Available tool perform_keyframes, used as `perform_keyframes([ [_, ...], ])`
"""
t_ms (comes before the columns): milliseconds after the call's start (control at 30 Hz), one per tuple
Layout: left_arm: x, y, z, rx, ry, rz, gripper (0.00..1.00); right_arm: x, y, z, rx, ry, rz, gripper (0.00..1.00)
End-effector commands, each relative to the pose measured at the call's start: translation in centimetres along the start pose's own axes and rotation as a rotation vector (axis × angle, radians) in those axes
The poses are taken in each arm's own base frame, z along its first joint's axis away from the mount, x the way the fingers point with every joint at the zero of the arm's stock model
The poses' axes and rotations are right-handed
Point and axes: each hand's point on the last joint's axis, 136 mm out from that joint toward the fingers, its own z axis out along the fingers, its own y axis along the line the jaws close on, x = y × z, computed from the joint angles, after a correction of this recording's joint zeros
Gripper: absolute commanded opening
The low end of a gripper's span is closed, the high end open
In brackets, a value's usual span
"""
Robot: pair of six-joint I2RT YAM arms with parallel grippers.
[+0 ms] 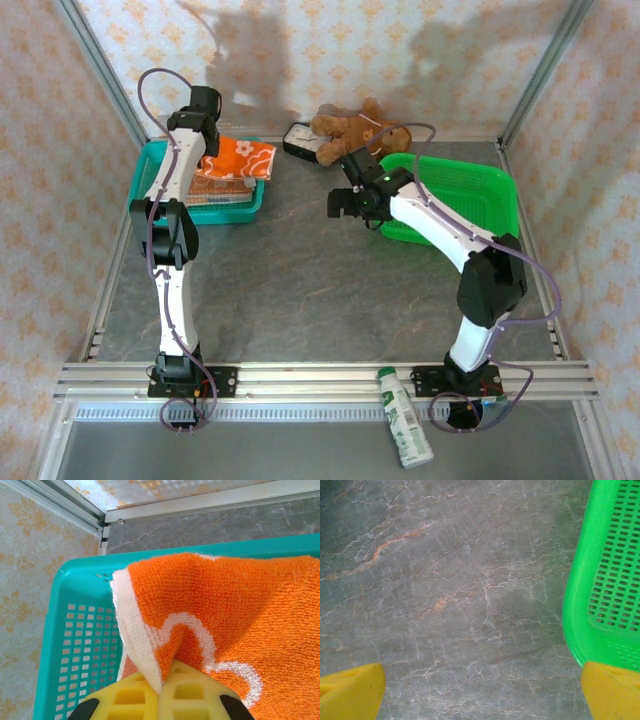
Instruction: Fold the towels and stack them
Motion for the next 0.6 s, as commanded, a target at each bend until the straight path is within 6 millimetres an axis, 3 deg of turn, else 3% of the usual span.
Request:
perform_keyframes([
  [0,-1.46,3.17,-2.60,-0.071,-0.061,-0.031,0.00,-0.32,0.12,0.07,0.000,0.009,0.013,0.99],
  [567,-1.23,3.64,-2.57,-0.072,-0.059,-0.026,0.00,-0.27,0.25,0.33,-0.005,0.017,0.016,0.99],
])
